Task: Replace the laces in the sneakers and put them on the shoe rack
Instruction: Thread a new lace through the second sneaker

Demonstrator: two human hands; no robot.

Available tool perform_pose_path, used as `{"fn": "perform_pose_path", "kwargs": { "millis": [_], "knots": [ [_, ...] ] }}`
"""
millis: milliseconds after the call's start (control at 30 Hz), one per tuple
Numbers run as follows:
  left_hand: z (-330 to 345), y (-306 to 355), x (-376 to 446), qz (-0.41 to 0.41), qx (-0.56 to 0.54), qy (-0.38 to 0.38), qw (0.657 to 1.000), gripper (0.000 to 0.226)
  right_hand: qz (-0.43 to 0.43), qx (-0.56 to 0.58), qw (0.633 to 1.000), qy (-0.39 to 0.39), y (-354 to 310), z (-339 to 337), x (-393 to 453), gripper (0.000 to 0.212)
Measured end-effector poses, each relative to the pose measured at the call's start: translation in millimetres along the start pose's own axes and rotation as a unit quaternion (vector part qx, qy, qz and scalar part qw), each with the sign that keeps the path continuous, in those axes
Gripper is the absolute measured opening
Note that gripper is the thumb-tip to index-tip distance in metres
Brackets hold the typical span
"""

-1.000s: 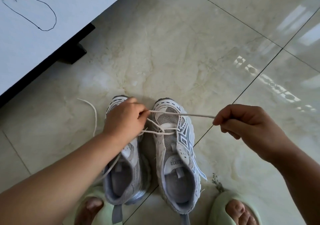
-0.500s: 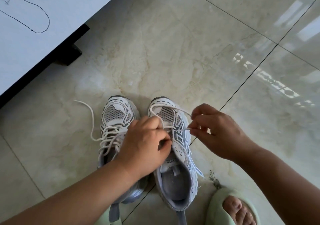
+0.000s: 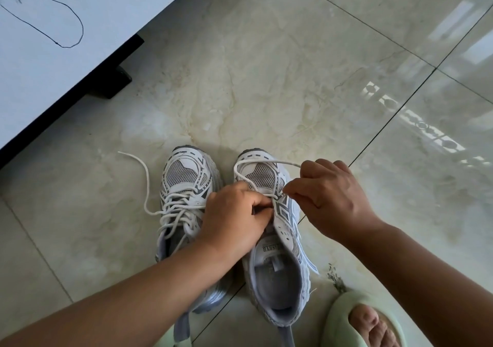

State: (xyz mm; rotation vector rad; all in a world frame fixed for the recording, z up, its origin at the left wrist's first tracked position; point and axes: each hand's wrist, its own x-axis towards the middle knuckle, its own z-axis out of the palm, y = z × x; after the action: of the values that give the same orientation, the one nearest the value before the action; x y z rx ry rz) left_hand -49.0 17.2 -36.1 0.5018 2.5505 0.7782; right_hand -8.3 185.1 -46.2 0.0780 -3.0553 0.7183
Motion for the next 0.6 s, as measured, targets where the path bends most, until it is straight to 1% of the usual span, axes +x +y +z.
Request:
{"fn": "perform_pose_path", "kwargs": {
  "millis": [100,267,367,467,533,600],
  "knots": [
    [1.9,-1.8,1.4,0.004,-0.009,0.008,1.0,0.018,-0.017,-0.036,0.999,-0.006,-1.3,-0.6,0.5,0.014],
    [4.5,-4.7,2.1,0.008,-0.027,0.014,1.0,0.016,-0.055,0.011,0.998,0.003,-5.5,-3.3,0.5,0.012],
    [5.3,-5.8,1.9,0.012,-0.035,0.015,0.999,0.016,-0.047,0.011,0.999,0.005,-4.5,1.6,0.4,0.012],
    [6.3,-6.9,0.9,0.009,-0.053,0.023,0.998,0.013,-0.035,0.049,0.998,-0.016,-2.8,6.2,-0.2,0.017],
    [8.0,-6.0,0.9,-0.005,-0.071,0.026,0.997,0.011,-0.031,0.076,0.996,-0.038,-2.7,7.5,-0.9,0.019],
    [9.6,-4.9,2.3,-0.025,-0.095,0.025,0.995,0.008,-0.02,0.089,0.995,-0.048,-1.8,9.4,-2.7,0.017]
  ]
}}
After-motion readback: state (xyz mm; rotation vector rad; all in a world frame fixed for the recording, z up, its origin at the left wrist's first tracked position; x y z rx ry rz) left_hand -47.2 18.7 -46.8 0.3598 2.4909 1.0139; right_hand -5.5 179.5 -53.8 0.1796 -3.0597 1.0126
